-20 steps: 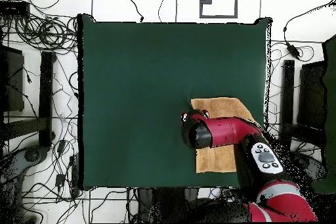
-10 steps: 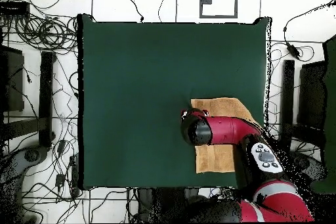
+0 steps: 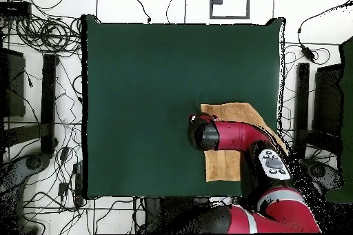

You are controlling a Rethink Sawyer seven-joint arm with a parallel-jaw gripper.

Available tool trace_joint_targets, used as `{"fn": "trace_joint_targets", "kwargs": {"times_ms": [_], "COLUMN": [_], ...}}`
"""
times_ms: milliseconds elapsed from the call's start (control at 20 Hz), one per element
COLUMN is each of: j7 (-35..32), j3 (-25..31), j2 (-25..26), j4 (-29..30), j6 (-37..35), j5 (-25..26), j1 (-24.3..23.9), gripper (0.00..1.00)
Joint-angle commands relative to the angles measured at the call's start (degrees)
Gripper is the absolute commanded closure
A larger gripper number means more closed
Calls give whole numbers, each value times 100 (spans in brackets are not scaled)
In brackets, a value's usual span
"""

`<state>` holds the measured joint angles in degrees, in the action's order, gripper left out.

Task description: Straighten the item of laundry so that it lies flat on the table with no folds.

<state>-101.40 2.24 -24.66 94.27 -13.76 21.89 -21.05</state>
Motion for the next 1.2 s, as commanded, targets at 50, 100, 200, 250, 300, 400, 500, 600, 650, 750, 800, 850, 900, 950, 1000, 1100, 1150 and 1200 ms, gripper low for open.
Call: {"fn": "trace_joint_targets", "kwargs": {"times_ms": [50,100,200,250,300,400,500,600,650,750,800,850,900,950,1000,1100,1150,1200], "j7": [-1175,-1180,-1217,-1252,-1266,-1281,-1310,-1331,-1361,-1368,-1371,-1374,-1385,-1401,-1401,-1426,-1429,-1407], "j3": [401,403,371,336,335,351,359,341,303,279,273,297,290,260,213,150,125,117], "j2": [652,651,640,630,620,600,585,573,565,553,548,542,541,540,541,541,539,538], "j4": [-140,-111,-58,-38,-9,53,102,132,141,157,167,195,211,219,209,207,216,219], "j6": [-197,-189,-161,-151,-157,-197,-218,-220,-204,-247,-271,-287,-264,-259,-264,-287,-289,-298], "j5": [-612,-669,-779,-831,-890,-1023,-1148,-1249,-1293,-1387,-1435,-1497,-1541,-1586,-1615,-1705,-1769,-1809], "j1": [470,483,542,592,613,639,675,732,788,849,874,871,895,942,1006,1107,1148,1173], "gripper": [100,100,100,100,100,100,100,100,100,100,100,100,100,100,100,100,100,100]}}
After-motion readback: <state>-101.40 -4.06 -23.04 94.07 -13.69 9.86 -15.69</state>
